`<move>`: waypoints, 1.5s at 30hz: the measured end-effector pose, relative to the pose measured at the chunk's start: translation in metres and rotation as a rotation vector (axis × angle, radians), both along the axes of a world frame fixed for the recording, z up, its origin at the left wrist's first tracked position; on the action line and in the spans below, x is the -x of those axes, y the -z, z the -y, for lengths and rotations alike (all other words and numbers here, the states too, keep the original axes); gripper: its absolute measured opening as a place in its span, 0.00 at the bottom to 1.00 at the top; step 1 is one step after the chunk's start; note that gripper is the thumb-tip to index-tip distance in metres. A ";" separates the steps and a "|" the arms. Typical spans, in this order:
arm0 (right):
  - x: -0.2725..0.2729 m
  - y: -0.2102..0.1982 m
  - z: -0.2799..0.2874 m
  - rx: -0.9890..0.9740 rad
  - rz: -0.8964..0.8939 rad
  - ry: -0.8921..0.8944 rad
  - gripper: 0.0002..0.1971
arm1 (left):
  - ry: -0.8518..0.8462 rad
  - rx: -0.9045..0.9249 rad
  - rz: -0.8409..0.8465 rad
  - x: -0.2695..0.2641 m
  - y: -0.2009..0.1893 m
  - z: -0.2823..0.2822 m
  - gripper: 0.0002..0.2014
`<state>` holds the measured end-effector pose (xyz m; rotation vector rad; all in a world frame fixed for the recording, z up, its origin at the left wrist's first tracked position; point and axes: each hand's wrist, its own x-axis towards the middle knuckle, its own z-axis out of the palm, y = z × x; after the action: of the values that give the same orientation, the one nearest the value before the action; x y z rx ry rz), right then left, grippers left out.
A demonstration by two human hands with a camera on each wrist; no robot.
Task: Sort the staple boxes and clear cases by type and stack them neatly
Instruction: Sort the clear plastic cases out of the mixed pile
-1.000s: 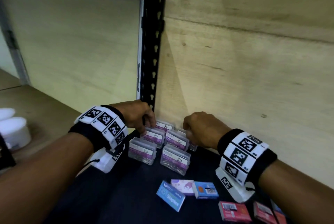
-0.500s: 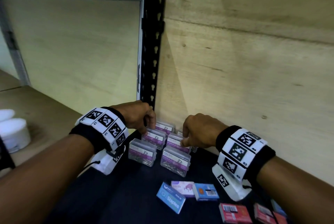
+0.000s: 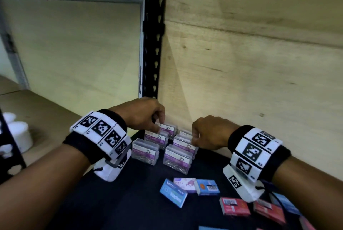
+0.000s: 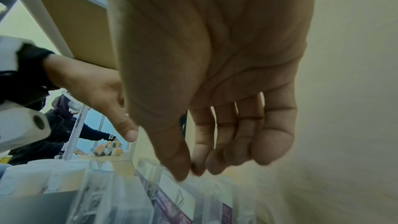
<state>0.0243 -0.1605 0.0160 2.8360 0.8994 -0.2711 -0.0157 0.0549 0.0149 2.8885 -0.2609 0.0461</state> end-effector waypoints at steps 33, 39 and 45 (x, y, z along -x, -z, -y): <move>0.048 0.018 0.055 0.046 -0.296 -0.131 0.19 | 0.245 -0.395 -0.139 0.079 0.020 0.087 0.19; 0.037 -0.005 0.097 -0.008 -0.237 -0.011 0.21 | 0.272 -0.294 -0.138 0.066 0.010 0.109 0.17; 0.034 -0.023 0.180 0.047 -0.167 0.151 0.23 | 0.380 -0.263 -0.099 0.043 0.002 0.170 0.17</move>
<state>-0.0099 -0.3409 0.0385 2.8741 0.6974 -0.5466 -0.0587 -0.1148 0.0128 3.0274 -0.8484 -0.2128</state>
